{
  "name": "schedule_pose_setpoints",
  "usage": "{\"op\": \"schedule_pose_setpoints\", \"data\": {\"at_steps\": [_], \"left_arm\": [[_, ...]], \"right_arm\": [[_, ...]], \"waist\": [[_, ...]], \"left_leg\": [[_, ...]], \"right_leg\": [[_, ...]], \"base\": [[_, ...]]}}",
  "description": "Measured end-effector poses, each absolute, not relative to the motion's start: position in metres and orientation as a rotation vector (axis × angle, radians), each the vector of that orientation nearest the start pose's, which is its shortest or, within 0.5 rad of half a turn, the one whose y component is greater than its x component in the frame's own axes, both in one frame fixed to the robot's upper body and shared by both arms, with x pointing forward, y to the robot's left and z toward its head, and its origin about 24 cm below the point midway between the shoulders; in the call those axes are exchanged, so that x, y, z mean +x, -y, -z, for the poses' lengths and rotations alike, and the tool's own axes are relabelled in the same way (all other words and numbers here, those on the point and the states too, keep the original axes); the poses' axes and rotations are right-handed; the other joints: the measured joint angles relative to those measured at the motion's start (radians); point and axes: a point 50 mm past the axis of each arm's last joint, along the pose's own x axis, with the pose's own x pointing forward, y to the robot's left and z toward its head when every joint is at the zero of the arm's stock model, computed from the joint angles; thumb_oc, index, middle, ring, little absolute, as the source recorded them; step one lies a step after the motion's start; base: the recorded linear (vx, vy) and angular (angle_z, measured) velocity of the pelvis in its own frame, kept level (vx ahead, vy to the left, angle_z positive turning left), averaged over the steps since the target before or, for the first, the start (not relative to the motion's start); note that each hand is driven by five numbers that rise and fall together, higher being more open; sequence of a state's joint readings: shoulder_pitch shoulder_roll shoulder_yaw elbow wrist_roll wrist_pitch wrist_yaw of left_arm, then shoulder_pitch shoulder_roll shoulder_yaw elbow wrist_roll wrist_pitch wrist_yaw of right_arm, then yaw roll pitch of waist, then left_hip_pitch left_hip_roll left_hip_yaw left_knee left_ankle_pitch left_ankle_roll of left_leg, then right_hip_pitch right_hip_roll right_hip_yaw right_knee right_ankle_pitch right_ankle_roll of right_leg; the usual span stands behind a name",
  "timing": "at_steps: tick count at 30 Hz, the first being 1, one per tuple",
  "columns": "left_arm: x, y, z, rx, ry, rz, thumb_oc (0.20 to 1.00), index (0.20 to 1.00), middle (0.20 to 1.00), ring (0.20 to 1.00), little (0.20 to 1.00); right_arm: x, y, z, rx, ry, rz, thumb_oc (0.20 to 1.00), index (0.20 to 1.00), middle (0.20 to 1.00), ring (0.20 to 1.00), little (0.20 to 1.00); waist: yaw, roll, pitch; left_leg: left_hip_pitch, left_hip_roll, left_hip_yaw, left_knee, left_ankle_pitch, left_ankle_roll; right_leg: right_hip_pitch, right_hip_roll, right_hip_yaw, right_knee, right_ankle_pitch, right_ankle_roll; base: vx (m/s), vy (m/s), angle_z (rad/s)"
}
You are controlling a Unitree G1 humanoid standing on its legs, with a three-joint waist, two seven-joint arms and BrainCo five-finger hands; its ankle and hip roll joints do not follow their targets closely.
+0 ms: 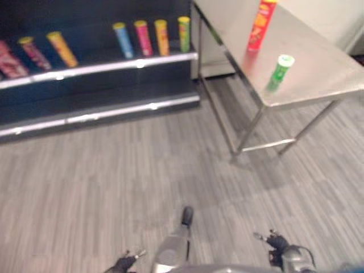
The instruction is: Put the goods on the table back onto the shelves and tidy them up.
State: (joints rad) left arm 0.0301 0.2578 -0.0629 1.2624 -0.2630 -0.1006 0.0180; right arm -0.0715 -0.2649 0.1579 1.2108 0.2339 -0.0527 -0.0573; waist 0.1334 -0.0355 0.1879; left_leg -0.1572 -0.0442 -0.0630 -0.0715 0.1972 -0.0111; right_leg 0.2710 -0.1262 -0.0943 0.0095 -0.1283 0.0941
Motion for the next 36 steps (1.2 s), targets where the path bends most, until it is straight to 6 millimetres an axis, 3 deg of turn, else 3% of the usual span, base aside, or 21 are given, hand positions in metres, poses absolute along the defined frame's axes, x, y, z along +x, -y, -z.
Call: {"op": "schedule_pose_setpoints", "data": {"at_steps": [1, 2, 3, 4, 5, 7, 9, 10, 11, 12, 13, 14, 22, 24, 25, 26, 27, 28, 30, 33, 36], "left_arm": [[0.079, -0.251, 0.158, 0.059, -1.156, -0.291, 1.0, 1.0, 1.0, 1.0, 1.0], [0.091, -0.254, 0.155, 0.074, -1.116, -0.282, 1.0, 1.0, 1.0, 1.0, 1.0], [0.095, -0.253, 0.154, 0.077, -1.107, -0.275, 1.0, 1.0, 1.0, 1.0, 1.0], [0.104, -0.255, 0.151, 0.086, -1.07, -0.269, 1.0, 1.0, 1.0, 1.0, 1.0], [0.103, -0.257, 0.15, 0.095, -1.074, -0.269, 1.0, 1.0, 1.0, 1.0, 1.0], [0.092, -0.26, 0.152, 0.129, -1.118, -0.247, 1.0, 1.0, 1.0, 1.0, 1.0], [0.096, -0.256, 0.151, 0.139, -1.101, -0.22, 1.0, 1.0, 1.0, 1.0, 1.0], [0.094, -0.257, 0.152, 0.14, -1.104, -0.223, 1.0, 1.0, 1.0, 1.0, 1.0], [0.091, -0.26, 0.152, 0.138, -1.113, -0.237, 1.0, 1.0, 1.0, 1.0, 1.0], [0.091, -0.267, 0.15, 0.144, -1.113, -0.259, 1.0, 1.0, 1.0, 1.0, 1.0], [0.093, -0.268, 0.149, 0.149, -1.108, -0.255, 1.0, 1.0, 1.0, 1.0, 1.0], [0.09, -0.271, 0.148, 0.15, -1.111, -0.273, 1.0, 1.0, 1.0, 1.0, 1.0], [0.106, -0.262, 0.146, 0.176, -1.059, -0.207, 1.0, 1.0, 1.0, 1.0, 1.0], [0.109, -0.268, 0.143, 0.191, -1.05, -0.213, 1.0, 1.0, 1.0, 1.0, 1.0], [0.109, -0.267, 0.143, 0.188, -1.046, -0.211, 1.0, 1.0, 1.0, 1.0, 1.0], [0.121, -0.263, 0.138, 0.189, -0.992, -0.189, 1.0, 1.0, 1.0, 1.0, 1.0], [0.123, -0.262, 0.137, 0.2, -0.98, -0.176, 1.0, 1.0, 1.0, 1.0, 1.0], [0.122, -0.266, 0.137, 0.216, -0.989, -0.175, 1.0, 1.0, 1.0, 1.0, 1.0], [0.118, -0.272, 0.136, 0.229, -1.002, -0.185, 1.0, 1.0, 1.0, 1.0, 1.0], [0.119, -0.264, 0.139, 0.206, -0.999, -0.175, 1.0, 1.0, 1.0, 1.0, 1.0], [0.124, -0.263, 0.138, 0.164, -0.981, -0.21, 1.0, 1.0, 1.0, 1.0, 1.0]], "right_arm": [[0.126, 0.241, 0.149, -0.149, -1.079, 0.208, 1.0, 1.0, 1.0, 1.0, 1.0], [0.119, 0.241, 0.151, -0.142, -1.095, 0.209, 1.0, 1.0, 1.0, 1.0, 1.0], [0.115, 0.242, 0.152, -0.143, -1.103, 0.214, 1.0, 1.0, 1.0, 1.0, 1.0], [0.092, 0.242, 0.158, -0.144, -1.165, 0.212, 1.0, 1.0, 1.0, 1.0, 1.0], [0.097, 0.244, 0.156, -0.123, -1.138, 0.233, 1.0, 1.0, 1.0, 1.0, 1.0], [0.094, 0.246, 0.157, -0.115, -1.153, 0.258, 1.0, 1.0, 1.0, 1.0, 1.0], [0.083, 0.253, 0.157, -0.119, -1.17, 0.288, 1.0, 1.0, 1.0, 1.0, 1.0], [0.085, 0.255, 0.155, -0.118, -1.16, 0.292, 1.0, 1.0, 1.0, 1.0, 1.0], [0.088, 0.253, 0.156, -0.112, -1.16, 0.29, 1.0, 1.0, 1.0, 1.0, 1.0], [0.092, 0.248, 0.156, -0.099, -1.151, 0.285, 1.0, 1.0, 1.0, 1.0, 1.0], [0.093, 0.249, 0.155, -0.093, -1.136, 0.289, 1.0, 1.0, 1.0, 1.0, 1.0], [0.091, 0.25, 0.156, -0.092, -1.148, 0.304, 1.0, 1.0, 1.0, 1.0, 1.0], [0.087, 0.258, 0.155, -0.104, -1.159, 0.334, 1.0, 1.0, 1.0, 1.0, 1.0], [0.088, 0.257, 0.155, -0.1, -1.152, 0.336, 1.0, 1.0, 1.0, 1.0, 1.0], [0.086, 0.261, 0.154, -0.107, -1.155, 0.351, 1.0, 1.0, 1.0, 1.0, 1.0], [0.085, 0.271, 0.151, -0.103, -1.142, 0.398, 1.0, 1.0, 1.0, 1.0, 1.0], [0.089, 0.277, 0.148, -0.111, -1.13, 0.413, 1.0, 1.0, 1.0, 1.0, 1.0], [0.091, 0.279, 0.147, -0.105, -1.124, 0.428, 1.0, 1.0, 1.0, 1.0, 1.0], [0.095, 0.287, 0.142, -0.074, -1.082, 0.481, 1.0, 1.0, 1.0, 1.0, 1.0], [0.094, 0.313, 0.131, -0.093, -1.052, 0.572, 1.0, 1.0, 1.0, 1.0, 1.0], [0.097, 0.331, 0.114, -0.084, -0.942, 0.617, 1.0, 1.0, 1.0, 1.0, 1.0]], "waist": [[0.005, 0.004, -0.003], [-0.006, 0.012, -0.022], [-0.02, 0.024, -0.036], [-0.028, 0.023, -0.061], [-0.033, 0.019, -0.045], [-0.06, 0.03, -0.036], [-0.072, 0.066, -0.032], [-0.072, 0.074, -0.03], [-0.073, 0.047, -0.023], [-0.075, 0.0, -0.011], [-0.099, 0.002, 0.0], [-0.096, -0.025, 0.004], [-0.104, -0.027, -0.021], [-0.106, -0.063, -0.019], [-0.103, -0.07, -0.017], [-0.103, -0.066, -0.011], [-0.083, -0.057, -0.005], [-0.071, -0.061, -0.006], [-0.085, -0.069, 0.0], [-0.101, -0.033, 0.027], [-0.153, 0.009, 0.03]], "left_leg": [[0.024, -0.001, 0.004, -0.011, 0.009, 0.021], [0.069, -0.015, 0.035, -0.016, -0.024, 0.074], [0.086, -0.021, 0.027, -0.017, -0.026, 0.067], [0.103, -0.055, 0.016, -0.008, -0.072, 0.083], [0.115, -0.065, 0.024, 0.014, -0.075, 0.146], [0.146, -0.094, 0.03, 0.021, -0.091, 0.158], [0.175, -0.081, 0.035, 0.011, -0.126, 0.16], [0.178, -0.07, 0.048, 0.001, -0.146, 0.12], [0.173, -0.06, 0.091, 0.02, -0.219, 0.007], [0.155, -0.078, 0.126, 0.094, -0.259, 0.04], [0.148, -0.037, 0.139, 0.117, -0.277, 0.038], [0.198, -0.06, 0.165, 0.063, -0.243, 0.094], [0.284, -0.065, 0.175, 0.046, -0.269, 0.073], [0.242, -0.069, 0.184, 0.258, -0.301, 0.022], [0.174, -0.068, 0.187, 0.441, -0.319, -0.007], [-0.026, -0.03, 0.18, 0.826, -0.258, -0.016], [-0.123, 0.008, 0.178, 0.949, -0.255, -0.012], [-0.149, 0.037, 0.18, 0.9, -0.305, -0.01], [-0.127, 0.081, 0.117, 0.52, -0.308, -0.032], [-0.028, 0.113, 0.004, 0.065, -0.188, -0.086], [0.056, 0.108, 0.044, 0.012, -0.082, -0.067]], "right_leg": [[-0.009, -0.009, 0.0, 0.039, -0.018, 0.016], [-0.099, -0.028, 0.005, 0.264, 0.002, 0.049], [-0.16, -0.052, 0.005, 0.394, -0.039, 0.07], [-0.224, -0.063, 0.06, 0.441, 0.019, 0.074], [-0.311, -0.088, 0.07, 0.65, 0.061, 0.058], [-0.412, -0.136, 0.047, 0.83, 0.076, 0.023], [-0.496, -0.144, -0.094, 0.689, 0.05, 0.023], [-0.518, -0.108, -0.127, 0.573, 0.054, 0.02], [-0.516, -0.079, -0.176, 0.383, 0.064, 0.027], [-0.515, -0.091, -0.194, 0.248, 0.085, 0.067], [-0.521, -0.072, -0.229, 0.169, 0.115, 0.111], [-0.525, -0.052, -0.286, 0.095, 0.151, 0.127], [-0.42, 0.041, -0.281, 0.105, 0.177, -0.035], [-0.307, 0.076, -0.273, -0.01, 0.19, -0.118], [-0.28, 0.078, -0.263, -0.022, 0.188, -0.139], [-0.279, 0.088, -0.216, -0.013, 0.156, -0.174], [-0.271, 0.108, -0.183, -0.012, 0.154, -0.176], [-0.272, 0.118, -0.154, -0.013, 0.156, -0.168], [-0.244, 0.142, -0.085, -0.047, 0.156, -0.14], [-0.188, 0.156, -0.018, -0.098, 0.178, -0.124], [-0.138, 0.131, 0.031, -0.098, 0.145, -0.078]], "base": [[0.17, 0.276, -0.68], [0.15, 0.487, -0.46], [0.15, 0.615, -0.18], [0.15, 0.614, 0.13], [0.2, 0.417, 0.14], [0.23, 0.152, 0.12], [0.24, -0.017, -0.06], [0.17, -0.032, -0.31], [0.28, -0.014, -0.39], [0.2, 0.009, -0.2], [0.36, -0.006, -0.04], [0.23, -0.048, 0.1], [0.27, -0.102, 0.03], [0.11, -0.113, -0.19], [0.08, -0.017, -0.26], [0.11, 0.096, -0.56], [0.16, 0.176, -0.95], [0.18, 0.246, -1.27], [0.16, 0.279, -1.05], [0.12, 0.232, -0.85], [0.12, 0.314, -0.66]]}}
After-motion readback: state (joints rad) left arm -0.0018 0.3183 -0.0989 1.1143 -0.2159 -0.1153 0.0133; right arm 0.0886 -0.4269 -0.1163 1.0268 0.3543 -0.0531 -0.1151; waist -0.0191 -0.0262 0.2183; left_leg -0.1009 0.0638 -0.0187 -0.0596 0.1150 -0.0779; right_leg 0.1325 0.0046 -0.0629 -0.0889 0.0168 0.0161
